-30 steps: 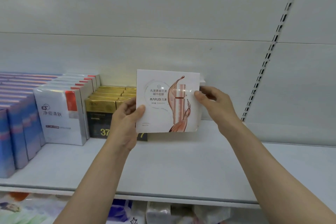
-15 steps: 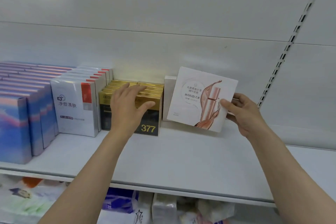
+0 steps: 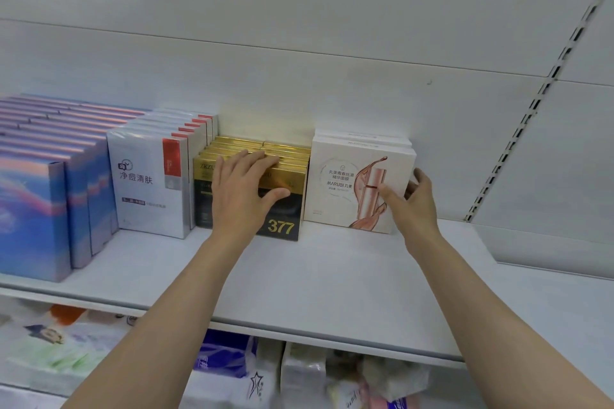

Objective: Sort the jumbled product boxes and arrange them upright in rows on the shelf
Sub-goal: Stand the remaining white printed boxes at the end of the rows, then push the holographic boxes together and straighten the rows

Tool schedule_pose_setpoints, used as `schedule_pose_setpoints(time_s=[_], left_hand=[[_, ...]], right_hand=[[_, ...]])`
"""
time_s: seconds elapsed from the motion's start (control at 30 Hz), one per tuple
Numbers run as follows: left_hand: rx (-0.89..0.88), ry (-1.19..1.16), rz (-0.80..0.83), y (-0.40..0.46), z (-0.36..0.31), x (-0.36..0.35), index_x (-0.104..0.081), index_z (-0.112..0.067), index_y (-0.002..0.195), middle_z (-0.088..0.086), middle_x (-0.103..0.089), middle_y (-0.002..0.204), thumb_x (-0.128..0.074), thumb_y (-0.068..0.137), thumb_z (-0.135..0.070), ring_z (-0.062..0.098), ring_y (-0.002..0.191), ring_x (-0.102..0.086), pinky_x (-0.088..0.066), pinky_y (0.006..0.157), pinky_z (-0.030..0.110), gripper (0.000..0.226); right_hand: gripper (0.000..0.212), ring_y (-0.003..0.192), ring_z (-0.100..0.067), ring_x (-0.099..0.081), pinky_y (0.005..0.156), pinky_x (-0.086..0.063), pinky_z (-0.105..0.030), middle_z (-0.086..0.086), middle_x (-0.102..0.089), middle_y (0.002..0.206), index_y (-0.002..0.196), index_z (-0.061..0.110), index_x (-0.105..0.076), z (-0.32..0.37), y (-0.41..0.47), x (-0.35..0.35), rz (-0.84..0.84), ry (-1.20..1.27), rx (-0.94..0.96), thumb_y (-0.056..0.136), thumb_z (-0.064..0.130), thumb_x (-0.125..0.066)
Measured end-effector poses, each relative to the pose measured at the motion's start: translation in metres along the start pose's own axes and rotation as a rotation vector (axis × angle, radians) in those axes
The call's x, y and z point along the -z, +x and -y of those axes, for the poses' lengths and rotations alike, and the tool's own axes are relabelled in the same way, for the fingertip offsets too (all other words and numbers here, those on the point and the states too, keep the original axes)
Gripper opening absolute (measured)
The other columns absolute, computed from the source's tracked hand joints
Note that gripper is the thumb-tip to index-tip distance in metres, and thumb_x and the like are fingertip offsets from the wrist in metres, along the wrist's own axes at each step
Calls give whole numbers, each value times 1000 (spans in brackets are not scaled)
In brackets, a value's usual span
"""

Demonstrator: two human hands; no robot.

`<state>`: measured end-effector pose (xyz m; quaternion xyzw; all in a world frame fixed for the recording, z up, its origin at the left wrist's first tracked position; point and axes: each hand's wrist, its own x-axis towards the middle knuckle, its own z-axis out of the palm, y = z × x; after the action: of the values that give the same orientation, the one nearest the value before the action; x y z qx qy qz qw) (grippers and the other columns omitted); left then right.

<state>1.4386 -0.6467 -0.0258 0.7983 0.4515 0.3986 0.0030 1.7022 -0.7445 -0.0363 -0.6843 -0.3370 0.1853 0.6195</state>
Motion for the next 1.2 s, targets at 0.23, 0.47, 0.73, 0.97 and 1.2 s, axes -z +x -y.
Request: schedule_pose_setpoints(time_s=[0.23,0.47,0.73,0.97,1.2], left_hand=[[2,-16,-18,0,-1,0,-54,-30,134,-3,-51,142,-63,84,-54,21,141,-32,-5,121,45,56],[-79,31,-21,0,6,1,-55,-31,132,-4,-54,138,-64,83,-58,22,135,-38,-16,118,46,57],[-156,42,35,9,16,8,-55,-28,132,-1,-55,135,-63,82,-60,25,128,-41,-26,109,43,59],[-265,-58,255,22,31,30,-44,-26,142,1,-45,146,-57,86,-60,26,137,-33,-24,112,43,67],[-292,-370,442,28,56,120,-44,-26,142,-2,-46,144,-68,85,-47,19,131,-42,-35,102,31,65]], right_hand=[[43,95,-10,-64,78,-48,-26,8,-67,106,122,22,-58,4,7,3,-13,-130,5,85,33,-75],[53,101,-13,-53,71,-39,-23,12,-55,111,138,22,-40,0,-12,-26,-109,-189,-70,93,41,-60],[67,107,-23,-52,82,-38,-32,-3,-55,123,140,7,-35,25,-31,-38,-197,-343,-237,92,45,-64],[66,125,-33,-52,99,-47,-45,-13,-51,137,144,5,-34,76,-73,-51,-375,-467,-133,92,34,-61],[48,126,-21,-51,93,-44,-32,-3,-52,142,140,18,-51,147,-135,-79,-117,-628,82,96,36,-56]])
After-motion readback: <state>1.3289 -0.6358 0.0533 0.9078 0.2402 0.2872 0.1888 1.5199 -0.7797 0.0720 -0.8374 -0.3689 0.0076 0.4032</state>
